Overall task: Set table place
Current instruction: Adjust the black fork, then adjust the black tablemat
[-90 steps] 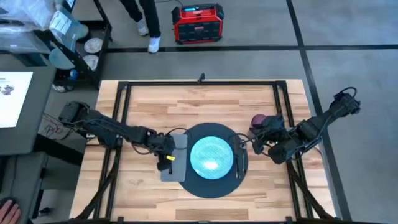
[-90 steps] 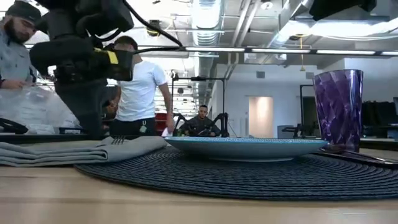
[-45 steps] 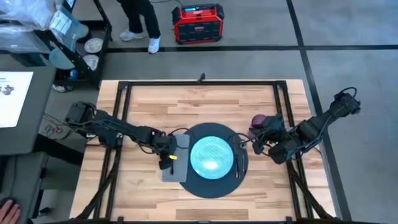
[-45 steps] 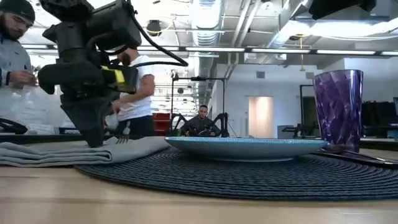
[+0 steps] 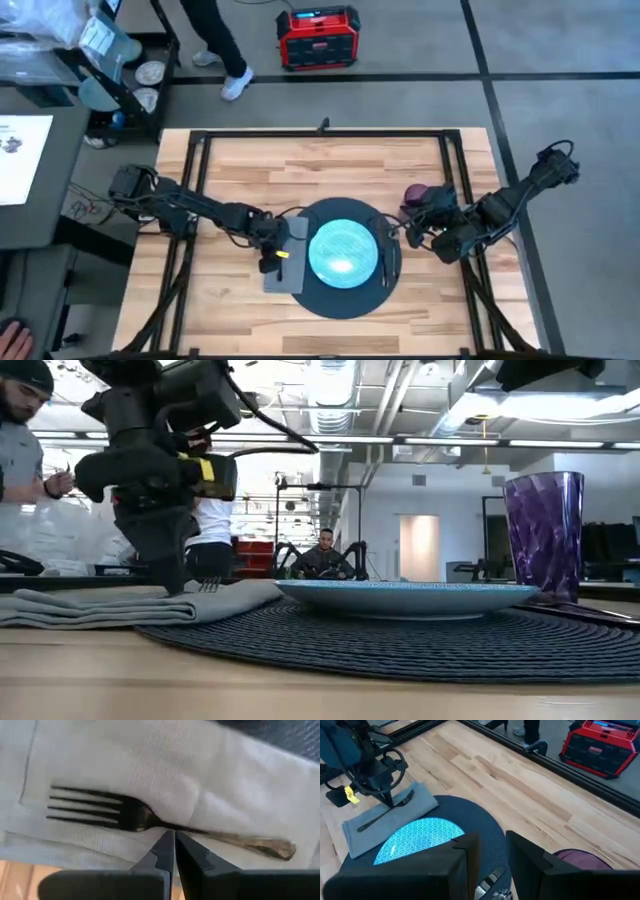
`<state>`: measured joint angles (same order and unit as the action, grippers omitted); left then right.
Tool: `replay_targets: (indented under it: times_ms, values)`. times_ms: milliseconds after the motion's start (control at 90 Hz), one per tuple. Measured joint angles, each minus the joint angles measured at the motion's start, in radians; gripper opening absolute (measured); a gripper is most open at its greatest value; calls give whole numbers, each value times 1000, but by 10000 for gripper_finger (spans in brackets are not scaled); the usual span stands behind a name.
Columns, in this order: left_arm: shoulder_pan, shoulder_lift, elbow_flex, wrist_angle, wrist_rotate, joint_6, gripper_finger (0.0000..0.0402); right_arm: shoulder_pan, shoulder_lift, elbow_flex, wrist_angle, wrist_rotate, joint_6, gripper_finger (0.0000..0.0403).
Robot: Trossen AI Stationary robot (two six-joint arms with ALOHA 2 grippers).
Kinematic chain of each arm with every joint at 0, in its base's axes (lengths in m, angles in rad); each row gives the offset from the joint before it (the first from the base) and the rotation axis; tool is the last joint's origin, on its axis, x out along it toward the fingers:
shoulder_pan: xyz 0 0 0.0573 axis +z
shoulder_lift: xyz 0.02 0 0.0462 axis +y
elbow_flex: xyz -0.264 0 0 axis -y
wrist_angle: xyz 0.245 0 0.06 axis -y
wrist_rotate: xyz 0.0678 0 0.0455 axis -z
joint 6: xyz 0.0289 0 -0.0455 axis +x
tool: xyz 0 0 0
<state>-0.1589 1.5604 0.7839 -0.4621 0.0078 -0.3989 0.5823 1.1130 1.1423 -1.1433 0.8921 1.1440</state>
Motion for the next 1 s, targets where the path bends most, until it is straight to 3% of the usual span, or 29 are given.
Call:
replay_targets:
  times_ms: [633,1000]
  values:
    - [-2,-1,0,77,22,-7,0,0,0,0,0,-3,0,82]
    - [-82,-2,0,60,33,-94,0,0,0,0,0,-3,0,82]
